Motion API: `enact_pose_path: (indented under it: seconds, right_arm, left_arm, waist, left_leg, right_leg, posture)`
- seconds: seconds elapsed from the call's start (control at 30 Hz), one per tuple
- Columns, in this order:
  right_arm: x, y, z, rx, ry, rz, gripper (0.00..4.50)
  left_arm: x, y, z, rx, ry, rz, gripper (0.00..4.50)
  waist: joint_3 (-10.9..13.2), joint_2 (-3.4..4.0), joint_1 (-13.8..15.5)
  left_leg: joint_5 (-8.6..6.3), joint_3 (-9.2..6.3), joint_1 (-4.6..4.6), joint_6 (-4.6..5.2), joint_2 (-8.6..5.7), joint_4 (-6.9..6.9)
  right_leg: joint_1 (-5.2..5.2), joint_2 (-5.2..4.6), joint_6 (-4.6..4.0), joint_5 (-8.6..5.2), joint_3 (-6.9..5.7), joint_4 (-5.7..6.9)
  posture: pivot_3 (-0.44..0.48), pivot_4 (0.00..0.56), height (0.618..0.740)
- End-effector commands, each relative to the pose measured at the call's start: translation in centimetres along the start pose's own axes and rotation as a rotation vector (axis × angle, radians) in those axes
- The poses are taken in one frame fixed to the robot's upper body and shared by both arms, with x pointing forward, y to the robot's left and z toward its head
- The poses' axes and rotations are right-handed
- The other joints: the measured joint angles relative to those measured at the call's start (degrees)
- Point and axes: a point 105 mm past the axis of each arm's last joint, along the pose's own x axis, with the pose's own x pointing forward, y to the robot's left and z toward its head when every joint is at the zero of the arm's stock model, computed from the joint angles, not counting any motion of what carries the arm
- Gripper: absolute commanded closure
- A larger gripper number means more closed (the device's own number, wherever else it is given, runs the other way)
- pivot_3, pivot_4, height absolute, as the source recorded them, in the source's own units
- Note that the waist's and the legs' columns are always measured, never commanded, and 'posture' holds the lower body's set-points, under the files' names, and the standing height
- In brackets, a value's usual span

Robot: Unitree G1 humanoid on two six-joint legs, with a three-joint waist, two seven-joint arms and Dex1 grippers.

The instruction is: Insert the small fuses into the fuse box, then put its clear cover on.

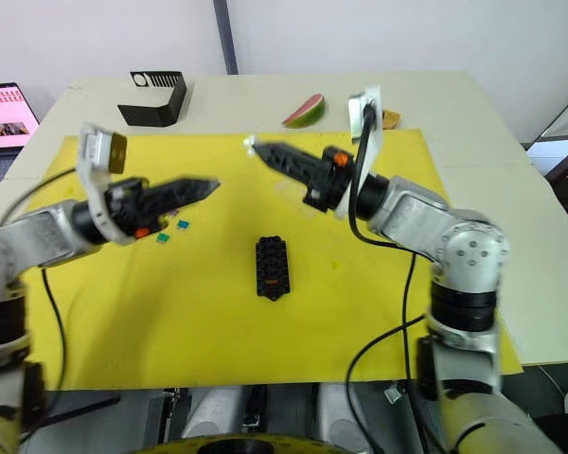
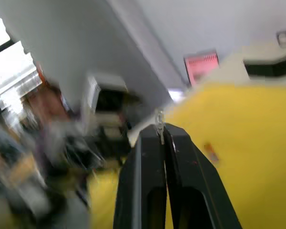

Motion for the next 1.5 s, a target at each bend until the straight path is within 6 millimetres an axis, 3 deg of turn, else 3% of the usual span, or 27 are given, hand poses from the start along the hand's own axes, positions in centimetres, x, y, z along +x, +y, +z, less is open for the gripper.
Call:
enact_pose_path:
  seconds: [0.03, 0.13, 0.33, 0.57, 0.87, 1.5]
  right_arm:
    - [0.1, 1.8, -2.1, -0.190, 0.154, 0.107, 4.50]
    - [0.3, 1.3, -4.5, -0.367, 0.309, 0.132, 4.50]
    - [0.9, 0.4, -6.8, -0.519, 0.421, 0.187, 4.50]
    - [0.8, -0.7, -8.4, -0.605, 0.521, 0.186, 4.50]
    - [0.8, -1.9, -8.7, -0.639, 0.552, 0.158, 4.50]
    - [1.1, -1.4, -9.4, -0.661, 0.578, 0.211, 4.50]
  left_arm:
    - [0.3, -0.4, -2.5, 0.246, 0.167, -0.063, 0.06]
    - [0.2, 1.2, -5.5, 0.473, 0.312, -0.065, 0.06]
    - [1.2, 3.0, -7.1, 0.673, 0.344, -0.071, 0.06]
    - [2.7, 2.9, -8.4, 0.707, 0.339, -0.123, 0.06]
    - [3.8, 2.9, -8.2, 0.716, 0.316, -0.132, 0.06]
    - [4.6, 3.0, -8.2, 0.734, 0.307, -0.136, 0.06]
  waist:
    - [0.0, 0.00, 0.0]
    - [0.0, 0.01, -0.1]
    - [0.1, -0.06, 0.2]
    - [0.1, -0.05, 0.1]
    - [0.1, -0.05, 0.1]
    - [0.1, -0.05, 0.1]
  left_leg:
    - [-0.11, 0.05, 0.04, 0.20, -0.01, 0.01]
    - [-0.18, 0.09, 0.09, 0.31, 0.02, 0.03]
    - [-0.19, 0.05, -0.04, 0.33, 0.09, 0.06]
    - [-0.24, 0.03, -0.08, 0.39, 0.09, 0.06]
    - [-0.24, 0.02, -0.08, 0.38, 0.10, 0.06]
    - [-0.22, 0.02, -0.06, 0.36, 0.09, 0.09]
  right_leg:
    - [0.07, -0.01, -0.13, -0.08, 0.01, -0.07]
    - [0.12, -0.02, -0.16, -0.09, 0.03, -0.13]
    - [0.01, -0.11, -0.13, -0.07, 0.03, -0.15]
    - [-0.02, -0.20, 0.04, 0.04, 0.04, -0.19]
    - [-0.03, -0.20, 0.05, 0.05, 0.04, -0.15]
    - [-0.04, -0.19, 0.07, 0.05, 0.03, -0.05]
  posture:
    - [0.000, 0.150, 0.740]
    - [0.000, 0.150, 0.740]
    - [0.000, 0.150, 0.740]
    - [0.000, 0.150, 0.740]
    - [0.000, 0.150, 0.740]
    - [0.000, 0.150, 0.740]
